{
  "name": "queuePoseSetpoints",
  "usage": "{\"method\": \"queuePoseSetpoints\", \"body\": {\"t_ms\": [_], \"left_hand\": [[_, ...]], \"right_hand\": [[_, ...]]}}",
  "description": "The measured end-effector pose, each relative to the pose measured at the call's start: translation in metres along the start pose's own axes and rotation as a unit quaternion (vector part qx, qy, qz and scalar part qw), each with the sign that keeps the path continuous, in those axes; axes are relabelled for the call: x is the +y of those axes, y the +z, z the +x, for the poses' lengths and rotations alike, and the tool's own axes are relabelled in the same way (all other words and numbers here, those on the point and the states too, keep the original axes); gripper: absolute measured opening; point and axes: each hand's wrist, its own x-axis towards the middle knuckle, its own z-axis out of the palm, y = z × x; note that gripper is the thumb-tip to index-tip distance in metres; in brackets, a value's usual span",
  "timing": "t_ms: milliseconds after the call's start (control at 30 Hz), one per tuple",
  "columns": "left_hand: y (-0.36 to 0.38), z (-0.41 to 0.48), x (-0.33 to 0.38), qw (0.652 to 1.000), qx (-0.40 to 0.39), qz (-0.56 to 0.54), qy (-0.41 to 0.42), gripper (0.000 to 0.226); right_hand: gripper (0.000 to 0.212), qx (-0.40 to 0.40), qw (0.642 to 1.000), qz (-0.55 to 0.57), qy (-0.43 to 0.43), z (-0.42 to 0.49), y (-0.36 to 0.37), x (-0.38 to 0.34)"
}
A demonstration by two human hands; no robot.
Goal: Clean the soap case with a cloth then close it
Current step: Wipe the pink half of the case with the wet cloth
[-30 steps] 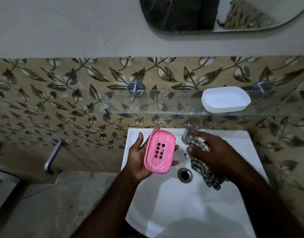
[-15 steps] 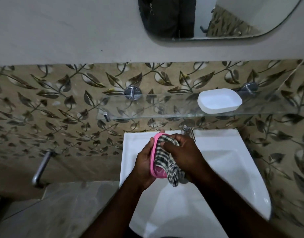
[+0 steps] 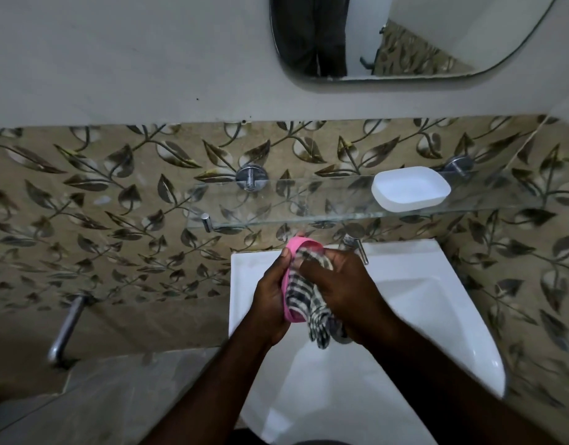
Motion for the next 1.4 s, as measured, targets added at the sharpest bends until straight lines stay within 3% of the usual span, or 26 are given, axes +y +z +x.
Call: {"method": "queuePoseSetpoints", "body": {"t_ms": [100,200,333,433,567,633,767,900,1000,1200,1300,1400], "left_hand": [[-0.006,-0.001,0.003,1.0,0.001,0.01,0.004,0.048],[-0.003,-0.006,0.002,1.0,0.005,0.011,-0.008,0.05],[0.004,-0.012,0.0,1.0,0.009,0.015,0.003,0.046],[0.002,-0.014,0.003,1.0,0.009,0.012,0.02,0.041],[-0.006,-0.017,-0.003,0.999,0.008,0.042,0.025,0.054],[-0.002,-0.02,-0.006,0.999,-0.001,0.041,0.03,0.044],[0.011,-0.02,-0.008,0.998,-0.003,0.022,0.057,0.031],[0.012,-0.015,-0.003,0.997,-0.006,0.033,0.073,0.033],[0.015,-0.015,-0.004,0.999,0.002,0.017,0.051,0.043],[0.033,-0.014,-0.014,0.999,0.017,-0.024,0.026,0.055],[0.031,-0.015,-0.008,0.999,0.015,-0.01,0.027,0.053],[0.027,-0.015,-0.011,1.0,0.02,0.007,0.022,0.05]], "right_hand": [[0.014,-0.017,0.999,-0.038,0.034,-0.014,0.004,0.008],[0.01,-0.002,0.999,-0.001,0.047,-0.013,0.006,0.002],[0.011,0.05,0.996,0.073,-0.001,-0.007,0.011,-0.009],[0.015,0.061,0.998,0.023,-0.019,-0.015,0.017,0.0],[0.017,0.013,0.999,-0.022,0.044,-0.03,0.011,0.01],[0.015,0.009,0.998,0.002,0.055,-0.028,0.005,0.002],[0.014,0.043,0.996,0.067,0.031,-0.015,-0.001,-0.014],[0.017,0.02,0.999,0.019,0.033,-0.028,0.0,-0.005],[0.019,-0.011,0.998,-0.018,0.052,-0.032,-0.005,-0.003],[0.014,0.056,0.998,0.012,-0.02,-0.016,-0.008,-0.016],[0.018,0.02,0.999,-0.045,0.017,-0.033,-0.007,-0.002],[0.017,-0.008,0.998,-0.031,0.046,-0.032,-0.014,-0.006]]}}
